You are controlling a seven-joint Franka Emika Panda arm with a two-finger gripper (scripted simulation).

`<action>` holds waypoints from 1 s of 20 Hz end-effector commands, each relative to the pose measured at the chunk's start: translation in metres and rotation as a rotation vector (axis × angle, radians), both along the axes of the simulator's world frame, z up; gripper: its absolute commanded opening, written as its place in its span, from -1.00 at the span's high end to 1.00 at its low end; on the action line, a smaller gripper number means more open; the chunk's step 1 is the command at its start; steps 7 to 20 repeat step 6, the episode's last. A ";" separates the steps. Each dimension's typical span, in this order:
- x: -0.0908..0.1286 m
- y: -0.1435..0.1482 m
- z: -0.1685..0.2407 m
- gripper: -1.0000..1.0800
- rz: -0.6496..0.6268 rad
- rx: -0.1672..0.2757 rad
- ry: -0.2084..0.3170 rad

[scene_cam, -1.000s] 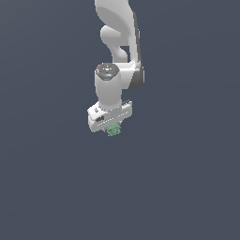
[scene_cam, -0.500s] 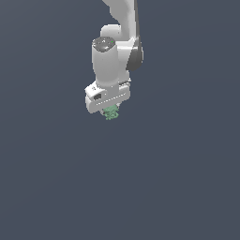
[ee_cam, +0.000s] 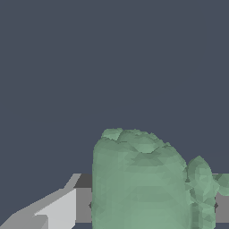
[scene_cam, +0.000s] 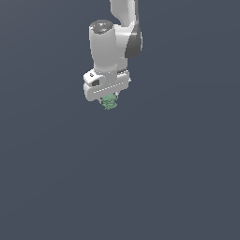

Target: Pick up the object and move it to a goal position.

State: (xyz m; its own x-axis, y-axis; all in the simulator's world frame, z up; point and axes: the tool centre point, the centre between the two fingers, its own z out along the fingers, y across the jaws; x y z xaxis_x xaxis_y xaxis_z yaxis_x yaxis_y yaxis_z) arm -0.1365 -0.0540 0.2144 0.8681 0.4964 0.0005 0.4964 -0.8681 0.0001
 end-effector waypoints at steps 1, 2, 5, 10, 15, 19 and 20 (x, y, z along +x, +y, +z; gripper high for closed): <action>-0.005 -0.001 0.005 1.00 0.000 0.000 0.000; -0.006 -0.001 0.006 1.00 0.000 0.000 0.000; -0.008 -0.002 0.008 1.00 0.000 0.000 0.000; -0.008 -0.002 0.008 1.00 0.000 0.000 0.000; -0.008 -0.002 0.008 1.00 0.000 0.000 0.000; -0.008 -0.002 0.008 1.00 0.000 0.000 0.000; -0.008 -0.002 0.008 1.00 0.000 0.000 0.000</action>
